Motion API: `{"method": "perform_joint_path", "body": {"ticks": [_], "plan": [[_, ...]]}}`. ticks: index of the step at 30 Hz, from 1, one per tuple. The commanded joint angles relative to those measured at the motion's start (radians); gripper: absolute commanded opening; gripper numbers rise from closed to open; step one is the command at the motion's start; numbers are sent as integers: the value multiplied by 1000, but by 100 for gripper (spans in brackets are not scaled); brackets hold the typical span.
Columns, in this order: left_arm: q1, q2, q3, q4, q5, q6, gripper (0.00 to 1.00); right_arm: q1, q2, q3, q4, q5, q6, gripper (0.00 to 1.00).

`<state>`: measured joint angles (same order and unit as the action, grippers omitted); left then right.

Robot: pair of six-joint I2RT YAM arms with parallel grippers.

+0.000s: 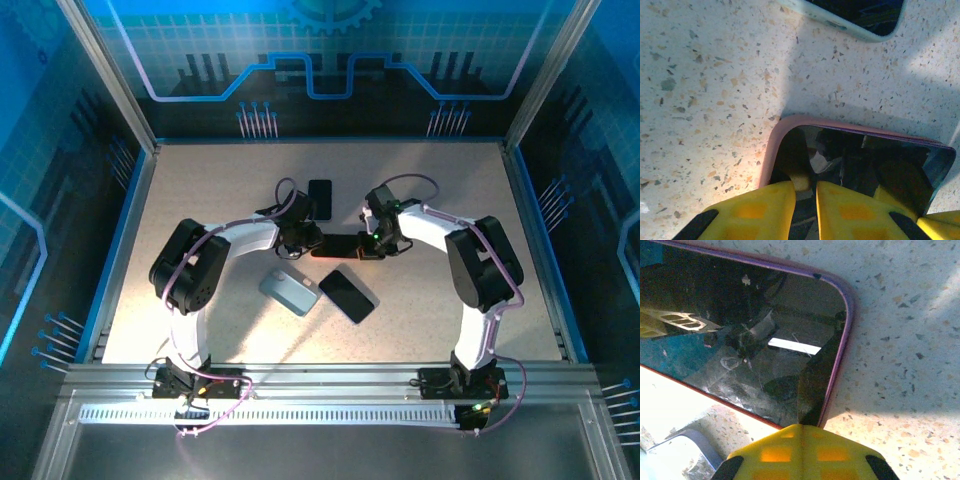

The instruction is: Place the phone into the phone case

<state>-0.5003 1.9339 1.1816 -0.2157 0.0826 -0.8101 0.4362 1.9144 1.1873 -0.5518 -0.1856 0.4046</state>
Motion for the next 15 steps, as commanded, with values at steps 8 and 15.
{"method": "perform_joint_path", "body": {"ticks": [8,15], "plan": [[3,41,-45,-108,-51,12,22,118,-9,-141,-5,-170,84,0],[5,2,-40,-106,-56,12,22,90,-99,17,-135,-95,10,0]]}}
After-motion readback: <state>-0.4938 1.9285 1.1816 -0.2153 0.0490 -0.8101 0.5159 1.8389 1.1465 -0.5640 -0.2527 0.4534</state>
